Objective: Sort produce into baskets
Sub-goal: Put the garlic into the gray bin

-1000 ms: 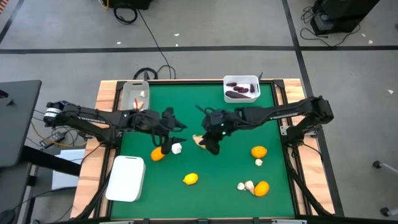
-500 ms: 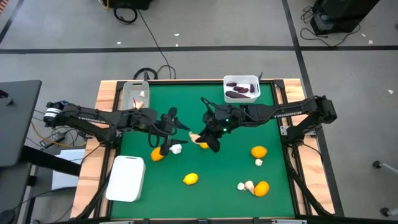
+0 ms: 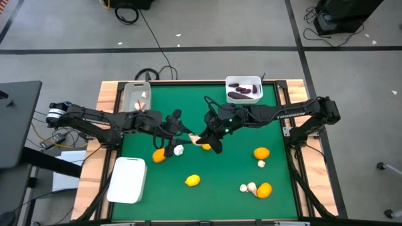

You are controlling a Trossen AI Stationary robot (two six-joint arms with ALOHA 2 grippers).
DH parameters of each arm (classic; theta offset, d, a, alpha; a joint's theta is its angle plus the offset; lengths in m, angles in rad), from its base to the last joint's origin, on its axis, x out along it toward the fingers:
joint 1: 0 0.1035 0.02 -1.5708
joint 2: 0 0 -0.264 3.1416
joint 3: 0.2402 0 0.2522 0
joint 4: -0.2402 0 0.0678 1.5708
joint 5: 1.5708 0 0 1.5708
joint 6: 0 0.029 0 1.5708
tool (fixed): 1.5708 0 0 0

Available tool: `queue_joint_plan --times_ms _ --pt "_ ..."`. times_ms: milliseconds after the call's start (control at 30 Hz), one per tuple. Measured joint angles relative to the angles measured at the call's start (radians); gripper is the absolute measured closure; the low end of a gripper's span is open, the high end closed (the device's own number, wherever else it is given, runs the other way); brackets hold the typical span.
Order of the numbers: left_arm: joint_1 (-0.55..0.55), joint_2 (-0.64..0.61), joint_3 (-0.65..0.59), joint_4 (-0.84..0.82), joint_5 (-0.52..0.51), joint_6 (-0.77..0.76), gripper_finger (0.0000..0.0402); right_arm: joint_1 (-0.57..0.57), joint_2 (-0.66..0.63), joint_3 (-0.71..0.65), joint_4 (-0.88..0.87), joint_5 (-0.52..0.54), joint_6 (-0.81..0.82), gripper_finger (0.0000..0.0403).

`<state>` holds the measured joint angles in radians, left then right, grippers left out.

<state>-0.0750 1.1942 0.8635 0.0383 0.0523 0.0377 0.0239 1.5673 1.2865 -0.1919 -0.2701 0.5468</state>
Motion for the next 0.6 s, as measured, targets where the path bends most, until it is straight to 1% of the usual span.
queue_joint_plan --times_ms 200,400,500,600 --pt "0.000 0.000 0.000 0.018 0.016 -0.016 0.0258 0.000 0.000 0.000 0.000 -0.015 0.000 0.0314" --pt "0.004 0.000 0.000 0.012 0.031 -0.034 0.0325 -0.001 0.000 0.000 -0.004 -0.016 0.009 0.0311" --pt "0.025 0.000 0.000 0.003 0.035 -0.098 0.0362 -0.002 0.000 0.000 -0.016 0.015 0.062 0.0288" --pt "0.058 0.000 0.000 -0.029 0.038 -0.153 0.0387 -0.018 0.000 0.000 -0.050 -0.002 0.079 0.0245"
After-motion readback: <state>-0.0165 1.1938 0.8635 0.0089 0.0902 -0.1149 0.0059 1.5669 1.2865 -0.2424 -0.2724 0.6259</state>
